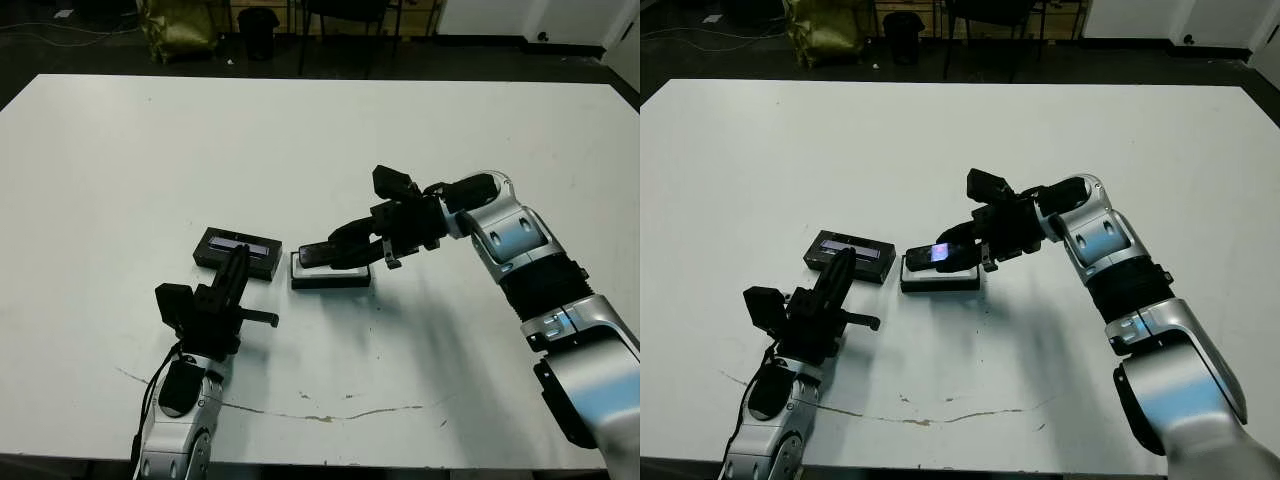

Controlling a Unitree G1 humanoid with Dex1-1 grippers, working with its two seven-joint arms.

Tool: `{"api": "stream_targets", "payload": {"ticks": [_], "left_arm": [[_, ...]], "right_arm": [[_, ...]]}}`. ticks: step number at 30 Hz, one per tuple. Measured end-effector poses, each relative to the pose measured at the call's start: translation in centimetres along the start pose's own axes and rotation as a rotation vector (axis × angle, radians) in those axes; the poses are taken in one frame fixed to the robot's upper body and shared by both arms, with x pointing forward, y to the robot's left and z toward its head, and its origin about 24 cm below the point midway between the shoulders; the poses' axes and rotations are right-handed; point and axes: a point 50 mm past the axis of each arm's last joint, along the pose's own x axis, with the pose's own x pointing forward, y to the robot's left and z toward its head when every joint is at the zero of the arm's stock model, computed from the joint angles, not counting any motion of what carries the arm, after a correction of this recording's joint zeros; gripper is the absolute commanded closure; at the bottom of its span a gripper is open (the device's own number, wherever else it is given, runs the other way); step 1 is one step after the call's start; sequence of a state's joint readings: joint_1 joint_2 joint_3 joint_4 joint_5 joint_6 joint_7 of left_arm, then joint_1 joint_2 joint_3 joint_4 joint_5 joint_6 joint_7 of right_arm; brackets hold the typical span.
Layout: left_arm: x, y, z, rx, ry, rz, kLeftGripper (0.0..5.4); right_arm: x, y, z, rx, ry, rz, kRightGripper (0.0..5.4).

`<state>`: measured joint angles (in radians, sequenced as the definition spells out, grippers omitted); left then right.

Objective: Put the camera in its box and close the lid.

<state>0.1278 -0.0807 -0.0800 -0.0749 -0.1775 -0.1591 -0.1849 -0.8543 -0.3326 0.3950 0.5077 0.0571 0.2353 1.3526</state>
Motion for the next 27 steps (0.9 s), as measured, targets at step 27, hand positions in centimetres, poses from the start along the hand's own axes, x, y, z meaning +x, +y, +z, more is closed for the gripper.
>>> {"api": "stream_targets", "payload": {"ticks": [27], "left_arm": [[-0.2,0.0,-0.2,-0.013,0.006,0.001,5.4]], "right_arm": [[2.0,-0.1,-1.3,0.049,0.046,0.001,4.58]]}}
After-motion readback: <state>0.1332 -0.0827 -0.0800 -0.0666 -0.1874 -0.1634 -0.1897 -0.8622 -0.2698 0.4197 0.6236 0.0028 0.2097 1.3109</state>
